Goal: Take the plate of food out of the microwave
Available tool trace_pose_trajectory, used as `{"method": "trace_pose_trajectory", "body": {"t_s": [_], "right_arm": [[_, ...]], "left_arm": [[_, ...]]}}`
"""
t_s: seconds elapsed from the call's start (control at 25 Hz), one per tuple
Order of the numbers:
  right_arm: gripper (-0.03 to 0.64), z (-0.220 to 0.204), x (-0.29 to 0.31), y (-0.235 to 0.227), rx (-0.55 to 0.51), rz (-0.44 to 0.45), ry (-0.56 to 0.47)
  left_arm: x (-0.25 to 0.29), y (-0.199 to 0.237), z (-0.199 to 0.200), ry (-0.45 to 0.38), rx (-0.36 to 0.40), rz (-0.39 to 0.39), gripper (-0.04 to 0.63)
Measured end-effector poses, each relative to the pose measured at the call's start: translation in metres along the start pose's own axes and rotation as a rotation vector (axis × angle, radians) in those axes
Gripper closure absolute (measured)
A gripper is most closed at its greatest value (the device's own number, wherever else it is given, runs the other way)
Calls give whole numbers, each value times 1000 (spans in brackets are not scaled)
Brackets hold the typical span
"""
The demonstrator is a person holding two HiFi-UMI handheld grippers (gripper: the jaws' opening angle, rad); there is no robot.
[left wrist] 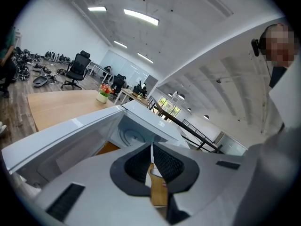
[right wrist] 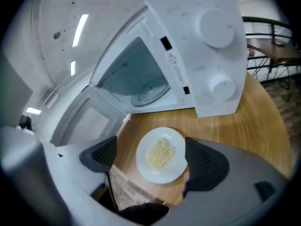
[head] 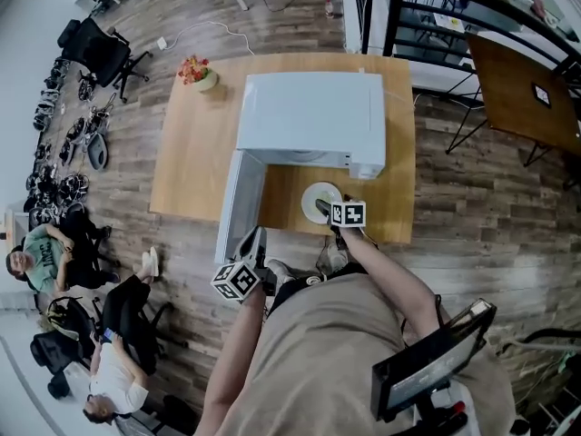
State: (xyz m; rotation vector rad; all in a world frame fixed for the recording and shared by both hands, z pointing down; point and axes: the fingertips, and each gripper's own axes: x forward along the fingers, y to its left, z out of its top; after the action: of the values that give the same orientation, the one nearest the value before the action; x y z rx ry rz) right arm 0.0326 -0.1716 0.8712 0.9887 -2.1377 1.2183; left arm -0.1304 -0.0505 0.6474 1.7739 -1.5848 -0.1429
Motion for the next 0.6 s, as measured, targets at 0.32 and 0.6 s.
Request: {"method": "trace_pose_trajectory", "body": {"t_s": [0.32,0.6], "right_arm": [[268,87,-163,122,-259,331,-138],[305,188,-266,157,-641,222,-538]], "left_arm": [[-9,-21,52,-105,29,-33,594],[-21,-43,106,-237,81,-64,594]]}}
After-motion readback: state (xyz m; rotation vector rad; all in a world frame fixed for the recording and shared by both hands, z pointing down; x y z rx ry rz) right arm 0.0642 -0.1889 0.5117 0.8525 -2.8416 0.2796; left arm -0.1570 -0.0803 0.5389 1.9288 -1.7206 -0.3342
